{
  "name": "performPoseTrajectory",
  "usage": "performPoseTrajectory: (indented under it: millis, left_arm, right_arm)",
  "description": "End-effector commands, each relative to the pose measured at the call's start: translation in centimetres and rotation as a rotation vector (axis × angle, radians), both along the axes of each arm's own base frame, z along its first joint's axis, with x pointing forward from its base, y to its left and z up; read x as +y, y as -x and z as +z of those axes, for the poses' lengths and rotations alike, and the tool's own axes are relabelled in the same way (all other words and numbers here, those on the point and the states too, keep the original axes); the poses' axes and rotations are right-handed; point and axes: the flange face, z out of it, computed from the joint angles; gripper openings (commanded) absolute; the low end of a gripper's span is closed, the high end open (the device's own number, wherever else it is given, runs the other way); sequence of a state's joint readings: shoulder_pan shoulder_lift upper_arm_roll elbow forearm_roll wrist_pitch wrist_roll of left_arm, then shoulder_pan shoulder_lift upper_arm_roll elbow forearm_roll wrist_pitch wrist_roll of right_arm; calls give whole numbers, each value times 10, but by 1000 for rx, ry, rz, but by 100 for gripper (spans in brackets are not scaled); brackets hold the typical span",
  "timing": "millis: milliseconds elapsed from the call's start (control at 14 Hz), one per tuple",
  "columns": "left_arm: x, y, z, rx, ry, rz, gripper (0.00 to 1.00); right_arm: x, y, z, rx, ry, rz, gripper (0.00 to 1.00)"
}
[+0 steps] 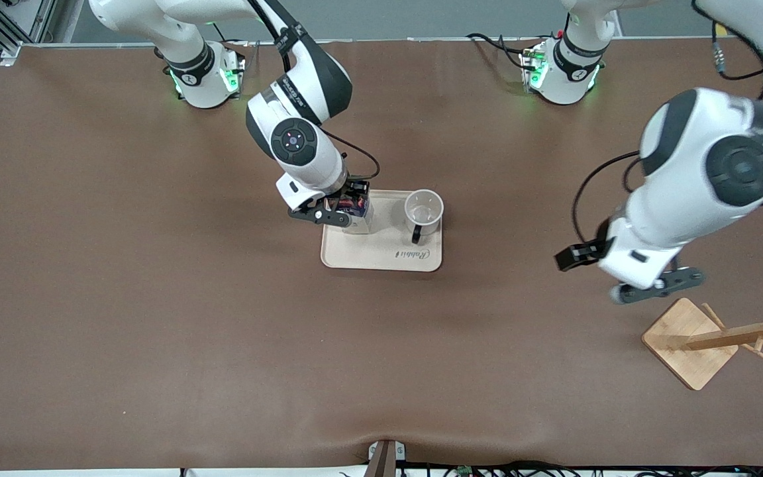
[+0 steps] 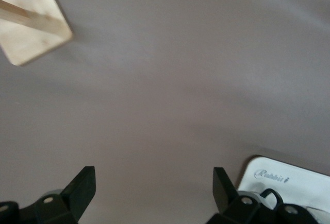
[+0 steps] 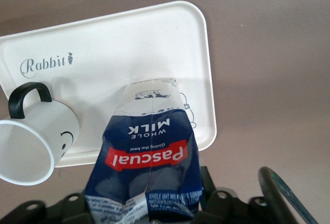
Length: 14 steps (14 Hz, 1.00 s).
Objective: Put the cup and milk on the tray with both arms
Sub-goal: 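Release the milk carton on the tray and withdraw the right gripper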
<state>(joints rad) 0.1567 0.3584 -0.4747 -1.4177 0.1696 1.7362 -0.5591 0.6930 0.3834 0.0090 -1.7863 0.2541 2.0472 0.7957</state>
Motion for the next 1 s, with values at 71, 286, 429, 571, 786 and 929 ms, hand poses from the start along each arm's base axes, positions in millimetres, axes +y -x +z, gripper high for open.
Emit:
performPoseTrajectory:
  millis: [71, 286, 429, 571, 786, 929]
  left_arm:
    - [26, 27, 55, -27, -60, -93, 100]
    - [33, 44, 83, -32, -81, -92, 100]
    - [37, 58, 103, -58, -98, -138, 100]
    - [51, 69, 115, -66, -126, -197, 100]
    - [79, 84, 132, -76, -99, -265, 100]
    - [94, 92, 141, -58, -93, -284, 100]
  right_arm:
    - [7, -4, 23, 48, 36, -49, 100]
    - [7, -9, 55, 93, 60, -26, 100]
    - [6, -12, 62, 84, 58, -27, 100]
    - [0, -25, 85, 58, 35, -41, 100]
    - [-37, -55, 135, 85, 39, -75, 100]
    - [-71, -77, 148, 90, 35, -105, 100]
